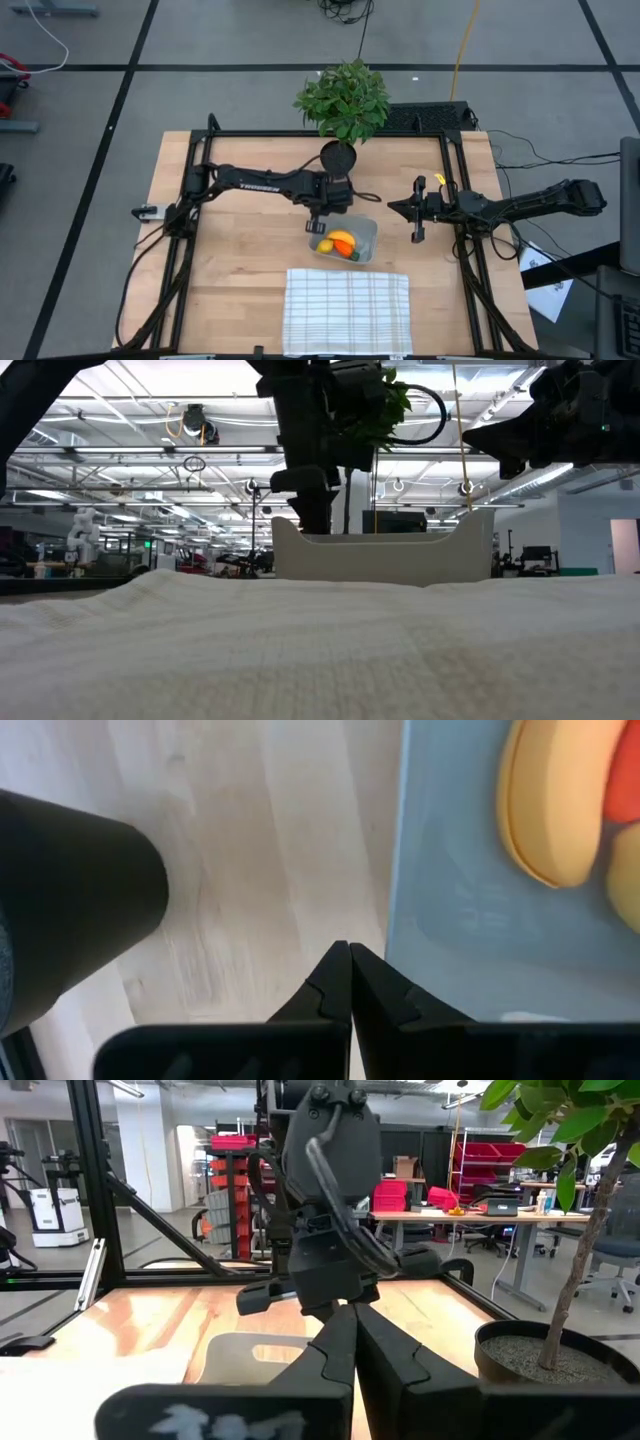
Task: Pick and placing Produce into tupperware
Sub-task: Adjust the gray bin on the table
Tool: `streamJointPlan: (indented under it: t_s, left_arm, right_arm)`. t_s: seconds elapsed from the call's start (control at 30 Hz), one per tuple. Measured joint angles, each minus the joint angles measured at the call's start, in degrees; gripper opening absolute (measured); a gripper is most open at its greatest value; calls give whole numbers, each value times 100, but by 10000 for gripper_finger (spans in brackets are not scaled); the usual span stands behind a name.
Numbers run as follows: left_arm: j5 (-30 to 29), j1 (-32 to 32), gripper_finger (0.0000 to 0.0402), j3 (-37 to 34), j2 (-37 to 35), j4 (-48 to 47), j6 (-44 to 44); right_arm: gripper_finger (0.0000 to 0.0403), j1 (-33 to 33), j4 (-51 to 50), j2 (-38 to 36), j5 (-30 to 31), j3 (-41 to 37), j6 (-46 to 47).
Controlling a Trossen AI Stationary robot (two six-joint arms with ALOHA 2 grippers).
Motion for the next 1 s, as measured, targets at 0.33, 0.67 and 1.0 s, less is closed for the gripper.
streamJointPlan:
  t_s: [0.33,0.67,1.0]
  left_arm:
    - [71,-248,0,0,0,-2,-37]
    - [99,-318,0,0,0,-35,-57]
    - [104,-331,0,0,0,-121,-57]
  right_arm:
    - [0,-1,-1,0,-2,0,0]
    - [0,0,1,-2,0,1,0]
    - [0,1,1,0,0,0,0]
